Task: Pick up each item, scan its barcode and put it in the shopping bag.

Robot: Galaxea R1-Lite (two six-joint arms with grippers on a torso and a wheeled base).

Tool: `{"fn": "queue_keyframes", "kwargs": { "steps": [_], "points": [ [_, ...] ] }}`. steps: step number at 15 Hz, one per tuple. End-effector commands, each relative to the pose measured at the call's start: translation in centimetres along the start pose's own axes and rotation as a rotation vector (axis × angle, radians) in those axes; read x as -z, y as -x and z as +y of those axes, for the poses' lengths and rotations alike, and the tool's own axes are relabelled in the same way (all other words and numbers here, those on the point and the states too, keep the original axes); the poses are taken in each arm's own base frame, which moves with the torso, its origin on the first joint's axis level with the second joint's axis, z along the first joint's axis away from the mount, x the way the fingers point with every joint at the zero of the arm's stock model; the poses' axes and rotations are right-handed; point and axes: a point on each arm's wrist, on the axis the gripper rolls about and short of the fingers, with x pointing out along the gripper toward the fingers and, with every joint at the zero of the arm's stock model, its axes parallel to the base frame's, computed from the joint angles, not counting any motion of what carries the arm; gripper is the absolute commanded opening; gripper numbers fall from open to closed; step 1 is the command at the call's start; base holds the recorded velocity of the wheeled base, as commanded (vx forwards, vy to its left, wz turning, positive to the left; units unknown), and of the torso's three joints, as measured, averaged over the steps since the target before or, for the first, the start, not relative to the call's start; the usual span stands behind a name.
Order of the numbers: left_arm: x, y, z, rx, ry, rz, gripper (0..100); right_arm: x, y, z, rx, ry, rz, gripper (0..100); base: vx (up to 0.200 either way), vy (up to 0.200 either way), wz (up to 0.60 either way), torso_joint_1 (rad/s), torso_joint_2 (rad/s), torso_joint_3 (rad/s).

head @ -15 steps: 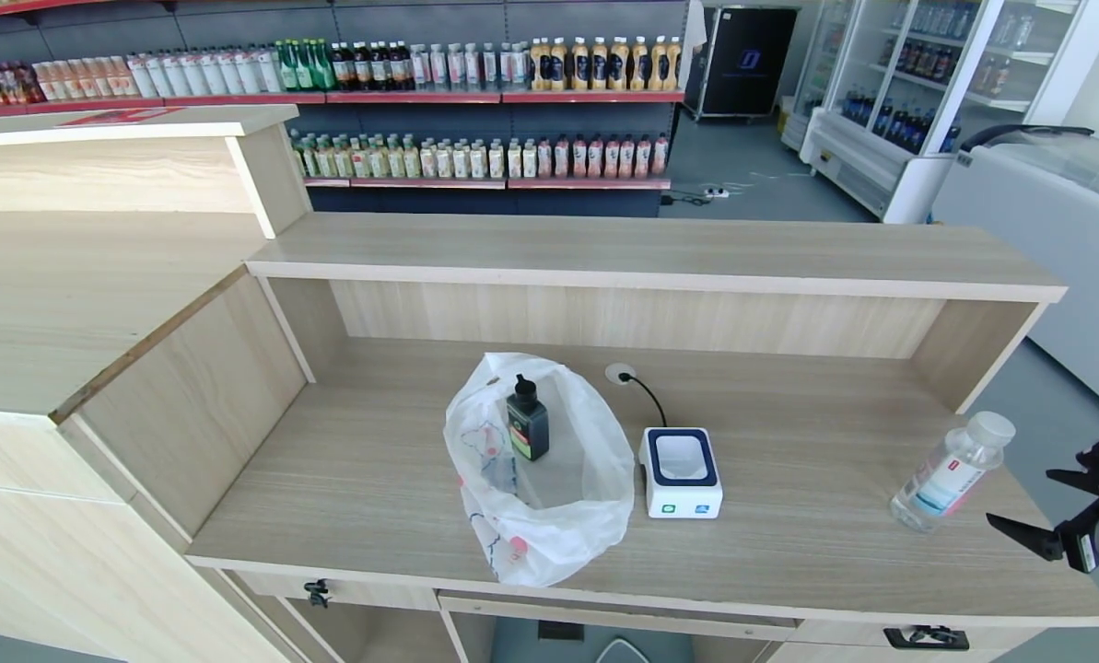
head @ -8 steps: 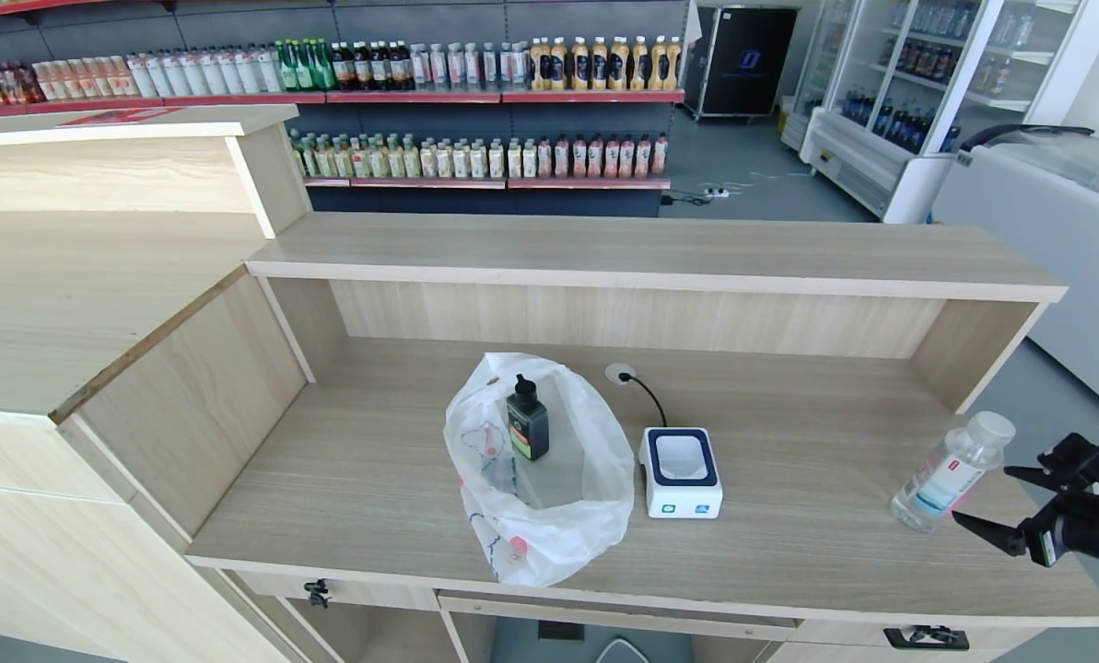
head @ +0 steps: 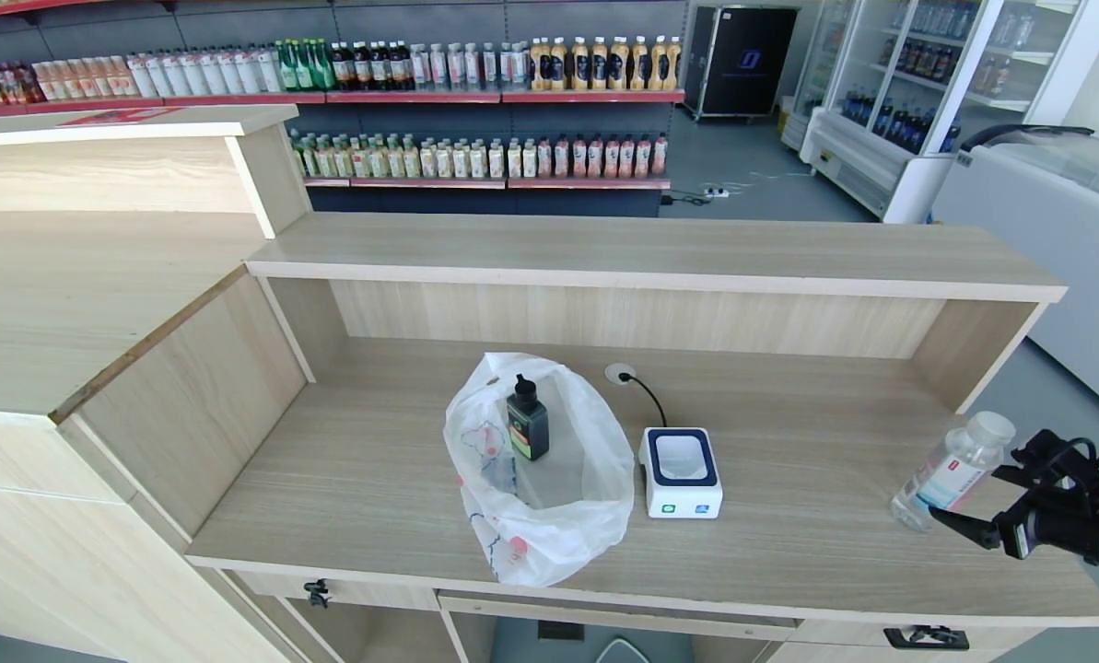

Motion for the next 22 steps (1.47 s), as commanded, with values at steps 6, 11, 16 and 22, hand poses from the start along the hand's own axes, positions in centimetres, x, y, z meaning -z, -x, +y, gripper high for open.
{"fn": "queue_keyframes", "kwargs": {
  "steps": [6, 11, 16, 22],
  "points": [
    [0.0, 0.0, 0.0, -0.002, 0.0, 0.0, 100, -0.5, -1.7, 0.4, -0.037, 0.018, -0.017, 100, 0.0, 0.0, 0.0, 0.0, 0.0, 0.0],
    [0.0, 0.0, 0.0, 0.0, 0.0, 0.0, 100, -0.4, -2.5, 0.2, -0.043, 0.025, -0.023, 100, 0.0, 0.0, 0.0, 0.0, 0.0, 0.0],
    [0.0, 0.0, 0.0, 0.0, 0.0, 0.0, 100, -1.5, -4.2, 0.4, -0.046, 0.005, -0.08, 100, 0.0, 0.0, 0.0, 0.0, 0.0, 0.0],
    [0.0, 0.0, 0.0, 0.0, 0.0, 0.0, 100, -1.8, -5.0, 1.0, -0.088, 0.007, -0.111, 100, 0.0, 0.0, 0.0, 0.0, 0.0, 0.0]
  ]
}}
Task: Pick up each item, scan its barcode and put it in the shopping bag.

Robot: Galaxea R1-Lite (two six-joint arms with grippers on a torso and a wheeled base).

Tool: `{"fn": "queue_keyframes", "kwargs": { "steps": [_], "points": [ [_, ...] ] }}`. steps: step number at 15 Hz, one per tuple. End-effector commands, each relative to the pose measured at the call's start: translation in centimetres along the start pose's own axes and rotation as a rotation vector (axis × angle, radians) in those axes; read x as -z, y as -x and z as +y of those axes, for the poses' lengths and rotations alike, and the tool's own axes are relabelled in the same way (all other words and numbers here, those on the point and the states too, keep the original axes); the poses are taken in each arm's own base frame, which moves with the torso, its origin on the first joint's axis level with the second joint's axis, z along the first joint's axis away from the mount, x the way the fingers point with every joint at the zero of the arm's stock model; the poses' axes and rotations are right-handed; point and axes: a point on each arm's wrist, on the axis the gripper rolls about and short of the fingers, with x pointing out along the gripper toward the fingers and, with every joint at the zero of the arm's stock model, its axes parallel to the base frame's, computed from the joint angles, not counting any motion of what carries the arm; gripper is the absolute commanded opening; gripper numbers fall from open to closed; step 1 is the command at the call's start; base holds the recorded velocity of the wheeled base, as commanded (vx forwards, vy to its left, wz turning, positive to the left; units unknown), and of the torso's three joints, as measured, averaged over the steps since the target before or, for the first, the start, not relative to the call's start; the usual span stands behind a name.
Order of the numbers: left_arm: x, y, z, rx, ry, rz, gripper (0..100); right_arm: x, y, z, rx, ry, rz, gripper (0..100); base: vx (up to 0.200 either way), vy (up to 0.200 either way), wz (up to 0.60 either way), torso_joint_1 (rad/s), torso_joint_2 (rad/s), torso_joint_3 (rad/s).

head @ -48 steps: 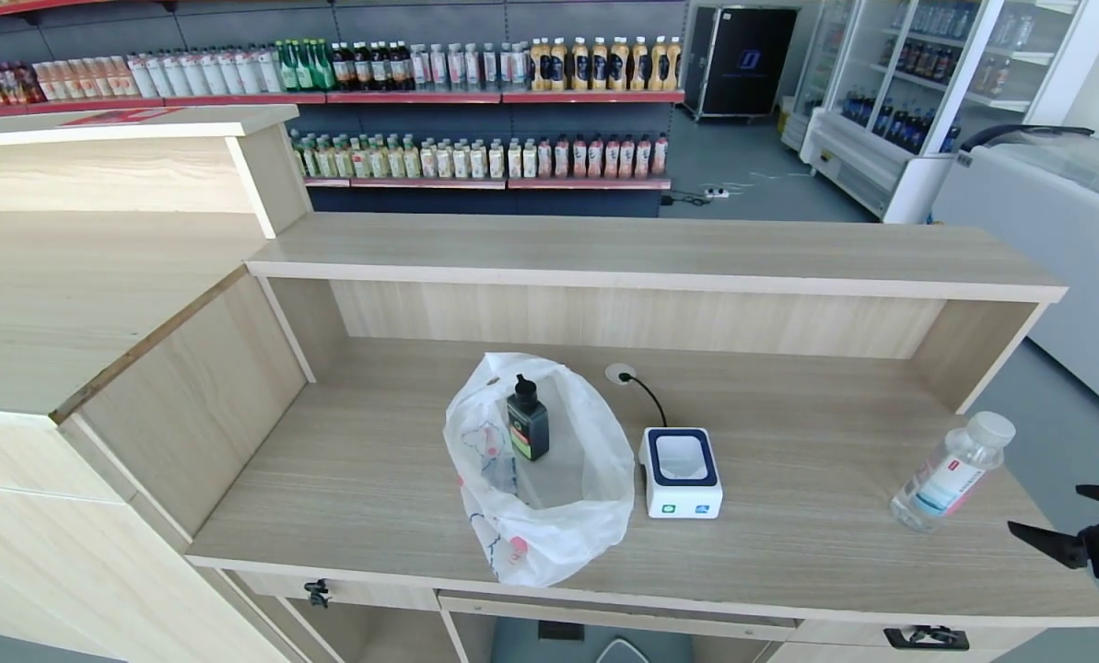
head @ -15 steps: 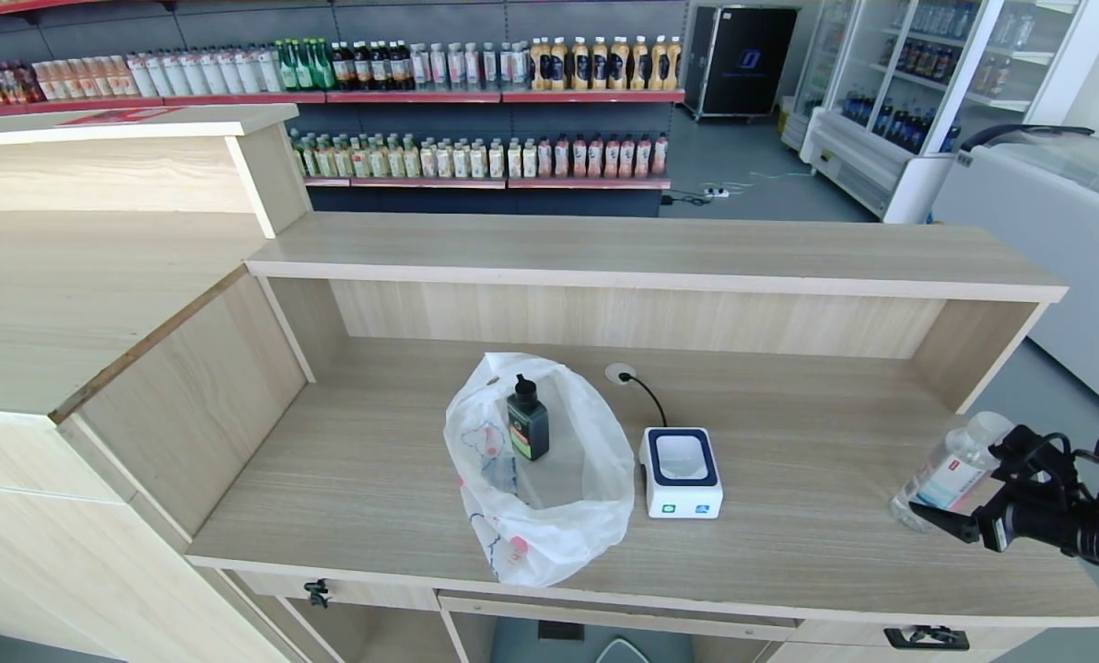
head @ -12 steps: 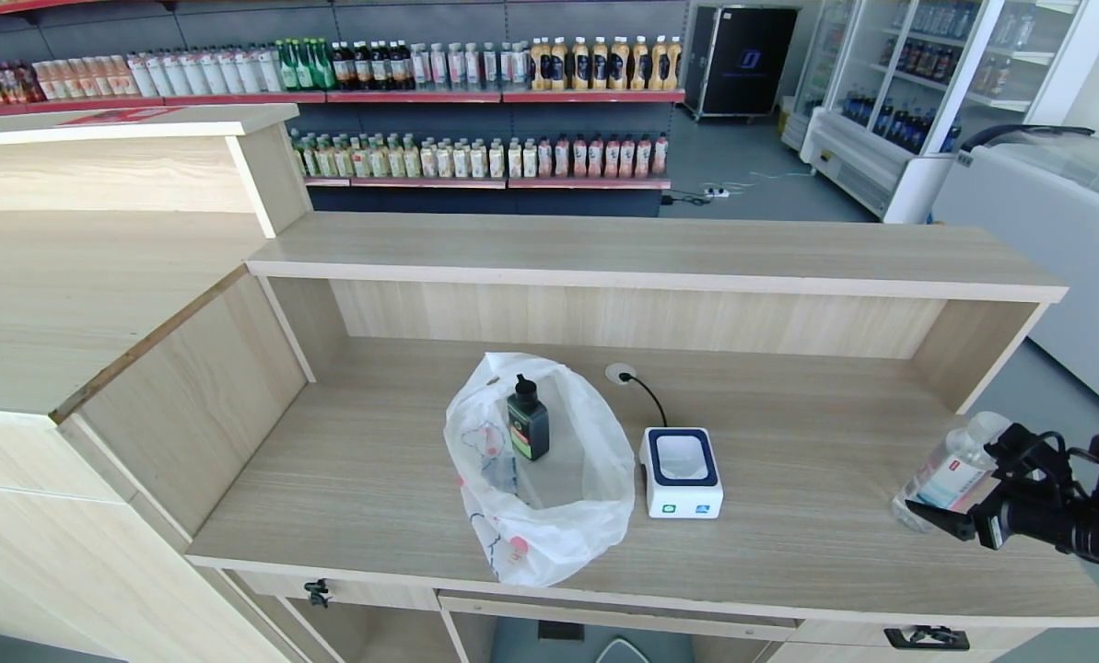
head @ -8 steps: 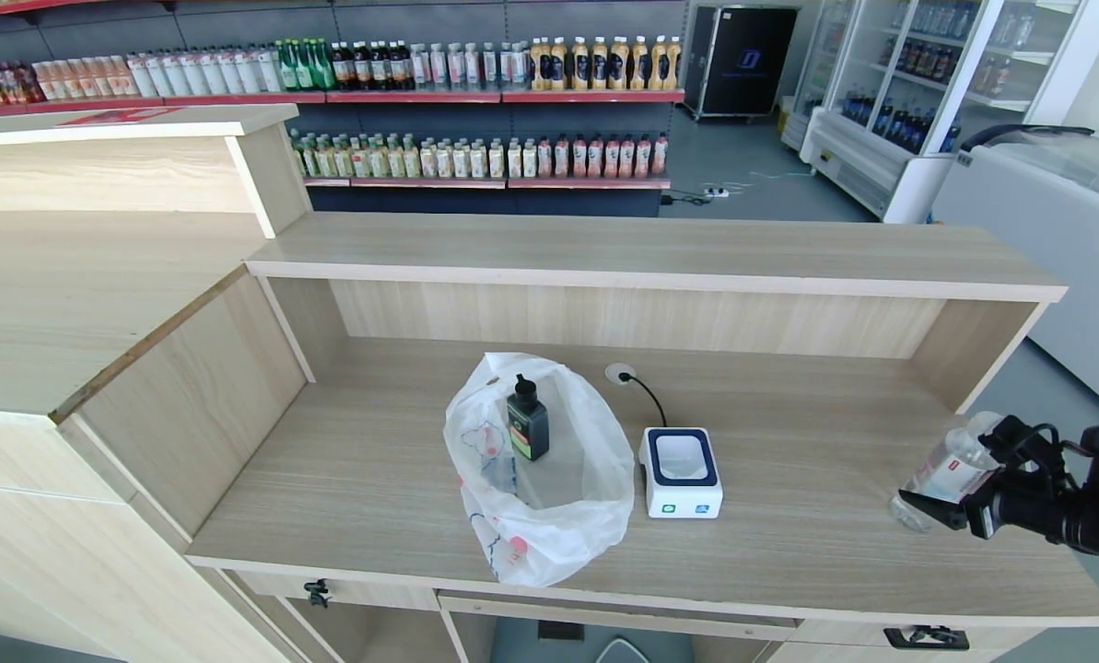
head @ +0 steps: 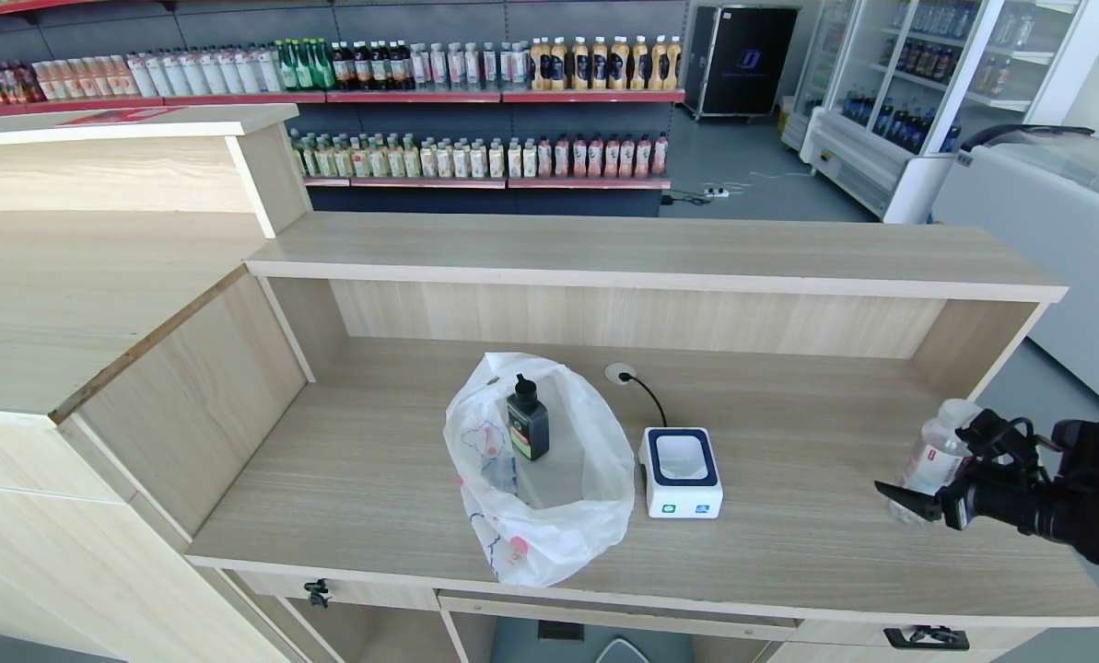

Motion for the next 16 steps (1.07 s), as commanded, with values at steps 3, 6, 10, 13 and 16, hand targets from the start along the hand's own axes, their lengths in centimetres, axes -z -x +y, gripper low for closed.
{"fn": "queue_keyframes", "kwargs": {
  "steps": [3, 6, 10, 13, 16],
  "points": [
    [0.0, 0.0, 0.0, -0.001, 0.0, 0.0, 100, 0.1, -0.1, 0.1, -0.009, 0.004, -0.01, 0, 0.0, 0.0, 0.0, 0.0, 0.0, 0.0],
    [0.0, 0.0, 0.0, -0.001, 0.0, 0.0, 100, 0.2, -0.1, 0.1, -0.009, 0.0, -0.009, 0, 0.0, 0.0, 0.0, 0.0, 0.0, 0.0],
    [0.0, 0.0, 0.0, -0.001, 0.0, 0.0, 100, -0.3, 0.3, -0.2, 0.002, -0.02, -0.015, 0, 0.0, 0.0, 0.0, 0.0, 0.0, 0.0],
    [0.0, 0.0, 0.0, -0.001, 0.0, 0.0, 100, -2.8, 1.1, -0.7, 0.01, -0.072, -0.053, 0, 0.0, 0.0, 0.0, 0.0, 0.0, 0.0],
    [0.0, 0.0, 0.0, 0.0, 0.0, 0.0, 100, -9.4, 3.5, -0.7, -0.111, -0.158, -0.188, 0, 0.0, 0.0, 0.0, 0.0, 0.0, 0.0]
  ]
}}
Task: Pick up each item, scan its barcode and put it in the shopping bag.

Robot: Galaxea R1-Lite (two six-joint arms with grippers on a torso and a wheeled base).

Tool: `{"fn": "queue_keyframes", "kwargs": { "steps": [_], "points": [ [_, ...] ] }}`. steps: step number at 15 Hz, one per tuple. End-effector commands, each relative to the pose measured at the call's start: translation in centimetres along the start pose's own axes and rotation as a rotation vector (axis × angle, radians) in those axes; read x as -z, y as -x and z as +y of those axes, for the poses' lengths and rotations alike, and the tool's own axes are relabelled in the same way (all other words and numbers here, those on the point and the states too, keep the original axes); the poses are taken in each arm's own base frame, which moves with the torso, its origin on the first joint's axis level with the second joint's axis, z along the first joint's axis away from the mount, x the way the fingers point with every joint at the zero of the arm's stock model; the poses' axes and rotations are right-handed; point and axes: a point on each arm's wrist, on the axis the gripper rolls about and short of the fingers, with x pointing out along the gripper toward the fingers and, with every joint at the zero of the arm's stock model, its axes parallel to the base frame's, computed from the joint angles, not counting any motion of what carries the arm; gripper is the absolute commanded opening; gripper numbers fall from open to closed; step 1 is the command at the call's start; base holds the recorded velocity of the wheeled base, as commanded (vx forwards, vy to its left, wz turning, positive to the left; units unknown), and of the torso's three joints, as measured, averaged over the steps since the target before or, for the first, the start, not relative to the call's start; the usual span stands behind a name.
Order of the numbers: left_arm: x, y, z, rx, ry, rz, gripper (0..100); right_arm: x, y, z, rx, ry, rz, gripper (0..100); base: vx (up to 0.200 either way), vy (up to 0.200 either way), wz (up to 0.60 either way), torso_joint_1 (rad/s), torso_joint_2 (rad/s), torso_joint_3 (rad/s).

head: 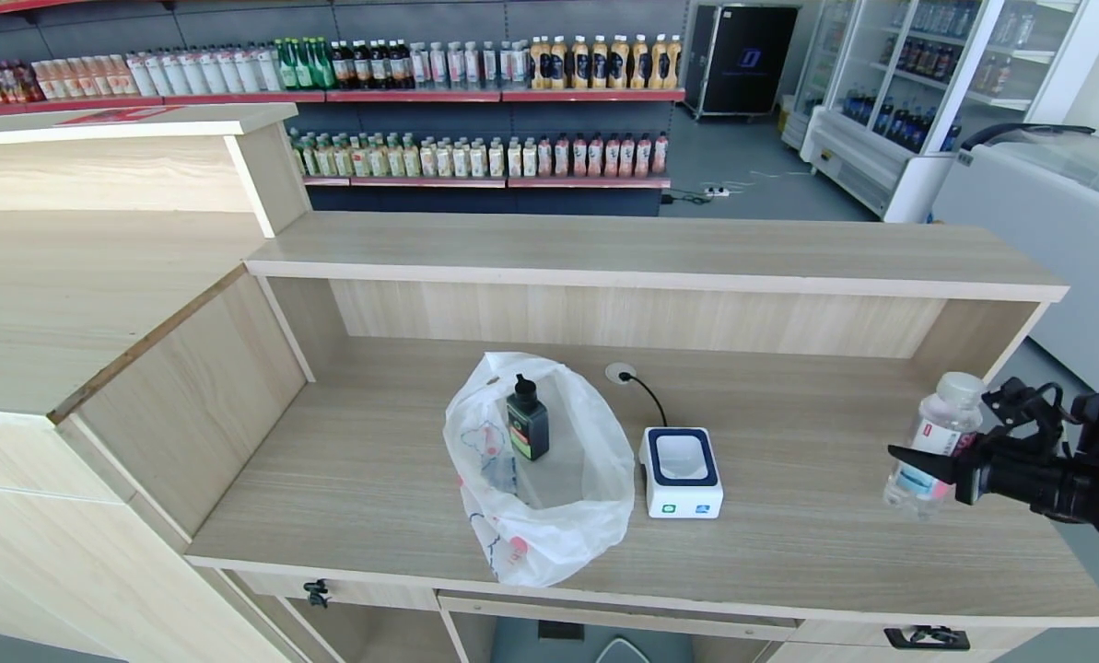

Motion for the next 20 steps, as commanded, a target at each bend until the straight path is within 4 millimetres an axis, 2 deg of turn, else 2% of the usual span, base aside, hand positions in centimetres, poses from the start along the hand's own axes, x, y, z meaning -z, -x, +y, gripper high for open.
{"fn": "queue_keyframes", "kwargs": {
  "steps": [1, 3, 5, 8, 11, 13, 17, 20],
  "points": [
    [0.0, 0.0, 0.0, 0.0, 0.0, 0.0, 100, -8.2, 2.1, 1.8, -0.134, -0.002, -0.136, 0, 0.0, 0.0, 0.0, 0.0, 0.0, 0.0],
    [0.0, 0.0, 0.0, -0.001, 0.0, 0.0, 100, -13.7, 3.3, 4.7, -0.288, -0.001, -0.216, 0, 0.0, 0.0, 0.0, 0.0, 0.0, 0.0],
    [0.0, 0.0, 0.0, 0.0, 0.0, 0.0, 100, -16.7, 3.9, 7.1, -0.418, 0.026, -0.27, 0, 0.0, 0.0, 0.0, 0.0, 0.0, 0.0],
    [0.0, 0.0, 0.0, -0.001, 0.0, 0.0, 100, -20.6, 5.1, 12.3, -0.627, 0.035, -0.313, 0, 0.0, 0.0, 0.0, 0.0, 0.0, 0.0],
    [0.0, 0.0, 0.0, -0.001, 0.0, 0.0, 100, -21.6, 6.5, 16.6, -0.734, 0.024, -0.316, 0, 0.0, 0.0, 0.0, 0.0, 0.0, 0.0],
    [0.0, 0.0, 0.0, -0.001, 0.0, 0.0, 100, -22.0, 7.6, 18.7, -0.79, 0.036, -0.326, 0, 0.0, 0.0, 0.0, 0.0, 0.0, 0.0],
    [0.0, 0.0, 0.0, -0.001, 0.0, 0.0, 100, -23.7, 9.3, 21.7, -0.894, 0.007, -0.328, 0, 0.0, 0.0, 0.0, 0.0, 0.0, 0.0],
    [0.0, 0.0, 0.0, 0.0, 0.0, 0.0, 100, -23.9, 9.7, 23.1, -0.96, -0.016, -0.307, 0, 0.0, 0.0, 0.0, 0.0, 0.0, 0.0]
  ]
}}
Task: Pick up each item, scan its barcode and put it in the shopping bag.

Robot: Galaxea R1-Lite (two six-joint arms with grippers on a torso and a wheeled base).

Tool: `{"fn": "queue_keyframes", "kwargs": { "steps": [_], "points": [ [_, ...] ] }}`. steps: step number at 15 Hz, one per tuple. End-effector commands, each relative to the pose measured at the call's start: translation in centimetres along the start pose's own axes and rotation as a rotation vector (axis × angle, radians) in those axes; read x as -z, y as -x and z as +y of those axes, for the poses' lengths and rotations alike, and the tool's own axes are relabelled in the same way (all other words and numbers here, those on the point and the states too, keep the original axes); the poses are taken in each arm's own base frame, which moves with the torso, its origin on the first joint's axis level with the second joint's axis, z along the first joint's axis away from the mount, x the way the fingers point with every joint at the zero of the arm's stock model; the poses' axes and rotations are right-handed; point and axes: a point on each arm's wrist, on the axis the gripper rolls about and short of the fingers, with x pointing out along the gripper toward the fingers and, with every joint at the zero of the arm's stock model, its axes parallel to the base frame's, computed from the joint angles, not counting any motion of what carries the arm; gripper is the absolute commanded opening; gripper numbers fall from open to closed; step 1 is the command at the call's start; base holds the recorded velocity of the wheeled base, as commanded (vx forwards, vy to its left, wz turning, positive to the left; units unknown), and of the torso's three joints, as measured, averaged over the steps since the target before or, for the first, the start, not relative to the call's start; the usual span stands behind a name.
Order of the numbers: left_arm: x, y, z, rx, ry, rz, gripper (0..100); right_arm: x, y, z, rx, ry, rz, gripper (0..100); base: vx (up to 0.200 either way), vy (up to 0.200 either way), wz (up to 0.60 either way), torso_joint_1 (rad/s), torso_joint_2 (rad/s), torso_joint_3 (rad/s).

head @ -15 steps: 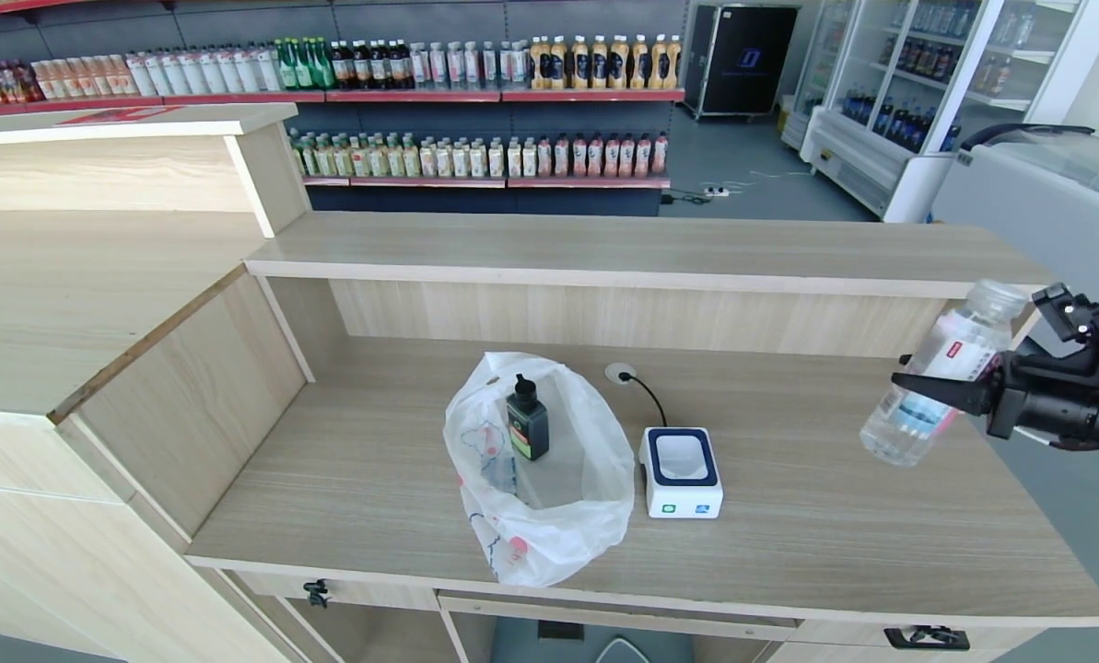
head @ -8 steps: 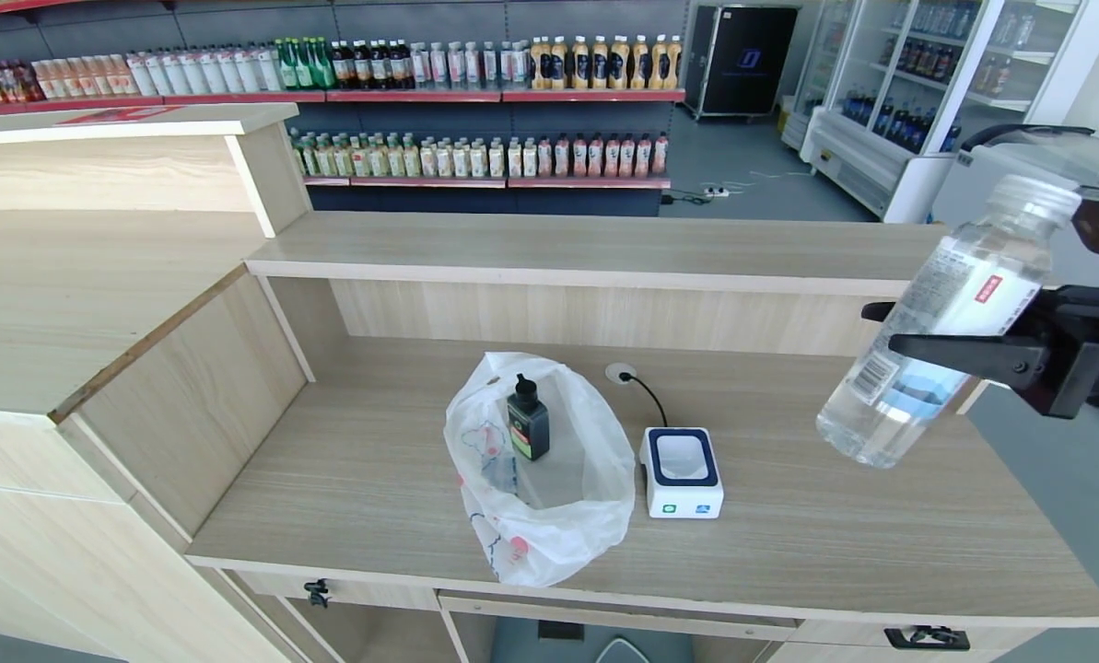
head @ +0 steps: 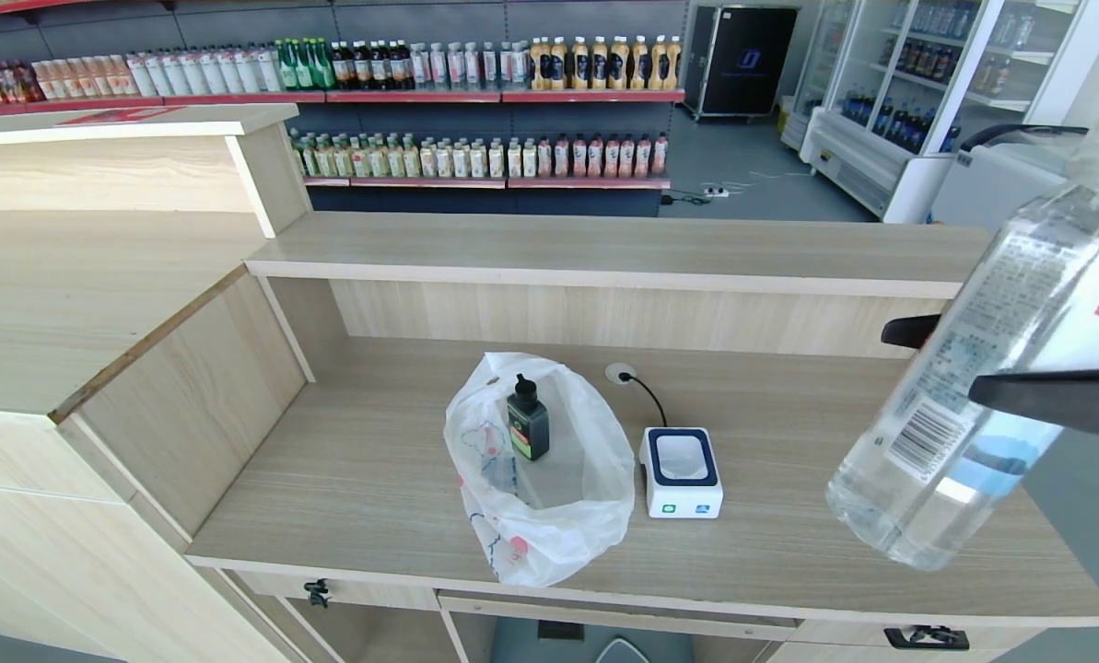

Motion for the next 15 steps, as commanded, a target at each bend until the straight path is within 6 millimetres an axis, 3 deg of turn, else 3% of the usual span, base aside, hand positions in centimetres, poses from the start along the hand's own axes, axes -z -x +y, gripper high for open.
{"fn": "queue_keyframes", "kwargs": {
  "steps": [1, 7, 15],
  "points": [
    [0.0, 0.0, 0.0, -0.001, 0.0, 0.0, 100, -0.6, -0.2, 1.4, -0.031, 0.018, -0.003, 0, 0.0, 0.0, 0.0, 0.0, 0.0, 0.0],
    [0.0, 0.0, 0.0, -0.001, 0.0, 0.0, 100, -1.5, -0.9, 3.3, -0.09, -0.04, 0.018, 0, 0.0, 0.0, 0.0, 0.0, 0.0, 0.0],
    [0.0, 0.0, 0.0, 0.0, 0.0, 0.0, 100, -1.0, -2.4, 4.4, -0.206, 0.156, 0.018, 0, 0.0, 0.0, 0.0, 0.0, 0.0, 0.0]
  ]
}}
